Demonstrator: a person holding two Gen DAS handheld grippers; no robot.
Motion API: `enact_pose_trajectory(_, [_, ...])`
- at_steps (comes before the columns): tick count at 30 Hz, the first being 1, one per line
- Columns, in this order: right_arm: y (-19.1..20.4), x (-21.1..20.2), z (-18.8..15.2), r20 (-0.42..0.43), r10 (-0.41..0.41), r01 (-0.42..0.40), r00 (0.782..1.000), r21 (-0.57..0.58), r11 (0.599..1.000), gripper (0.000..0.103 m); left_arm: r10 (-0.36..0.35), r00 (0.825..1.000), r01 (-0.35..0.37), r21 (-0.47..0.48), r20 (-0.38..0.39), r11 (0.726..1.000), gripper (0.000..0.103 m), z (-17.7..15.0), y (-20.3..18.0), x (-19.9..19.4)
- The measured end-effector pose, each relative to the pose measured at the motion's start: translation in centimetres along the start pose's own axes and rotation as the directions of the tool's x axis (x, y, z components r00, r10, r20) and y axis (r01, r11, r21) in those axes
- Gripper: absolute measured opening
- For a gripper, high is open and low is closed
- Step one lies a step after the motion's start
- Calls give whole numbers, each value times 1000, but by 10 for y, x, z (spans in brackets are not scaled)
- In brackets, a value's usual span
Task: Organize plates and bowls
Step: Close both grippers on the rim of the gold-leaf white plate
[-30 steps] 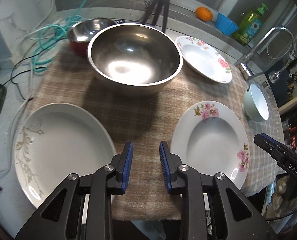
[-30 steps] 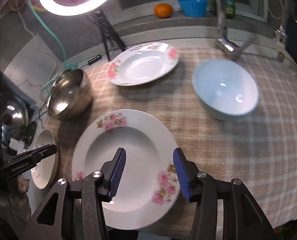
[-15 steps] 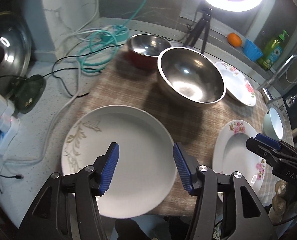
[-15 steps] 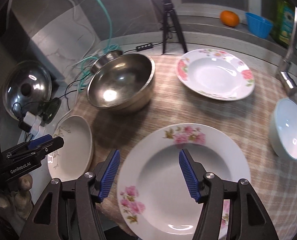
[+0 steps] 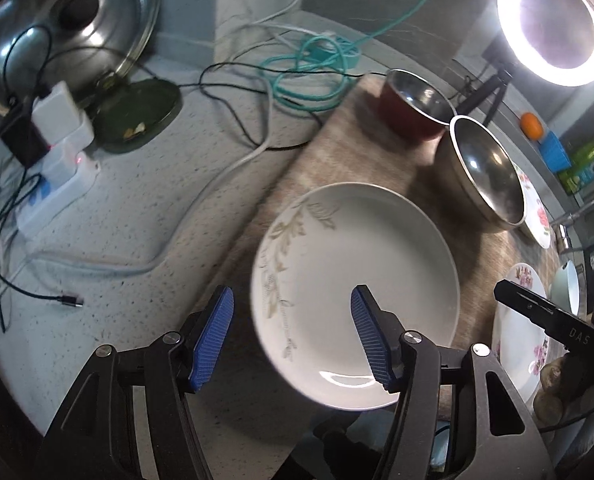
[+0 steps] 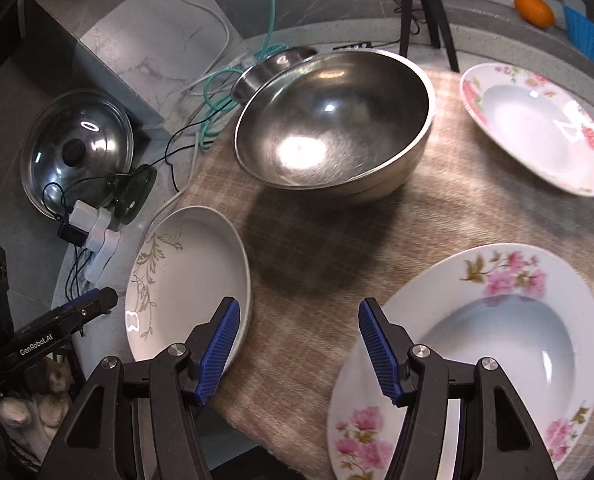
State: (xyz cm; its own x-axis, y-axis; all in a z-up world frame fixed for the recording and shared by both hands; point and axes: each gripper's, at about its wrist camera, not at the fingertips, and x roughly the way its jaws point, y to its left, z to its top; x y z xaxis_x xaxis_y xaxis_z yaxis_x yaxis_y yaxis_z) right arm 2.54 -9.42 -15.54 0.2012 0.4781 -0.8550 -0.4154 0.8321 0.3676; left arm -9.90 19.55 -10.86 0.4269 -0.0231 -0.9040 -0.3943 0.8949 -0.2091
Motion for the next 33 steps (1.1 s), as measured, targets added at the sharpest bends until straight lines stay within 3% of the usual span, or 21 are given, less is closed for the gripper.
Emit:
enact_pose_trajectory(2, [2,7,2,-13,10,-10,1000,4,1000,58,-9,1000,8,-23,-11,1000,58,1,8,4])
enact_pose_trajectory(9, [11,25,7,-40,16,-16,999,6,1000,57,-42,998,40,-53,-52,998,38,2,20,20])
enact_pose_trajectory(13, [14,33,9,-57,24,-24,998,9,1000,44,-58,996,54,-54,-72,997,34,3,21,27])
enact_pose_trajectory(22, [18,50,13,-91,41,-39,995,24,999,25,-69,992,64,-51,-104,997,24,5,23,37])
enact_pose_trajectory(33, [22,59,14,-121,62,-58,991,40,998,11,-57,991,53,-33,-124,998,14,5,18,46])
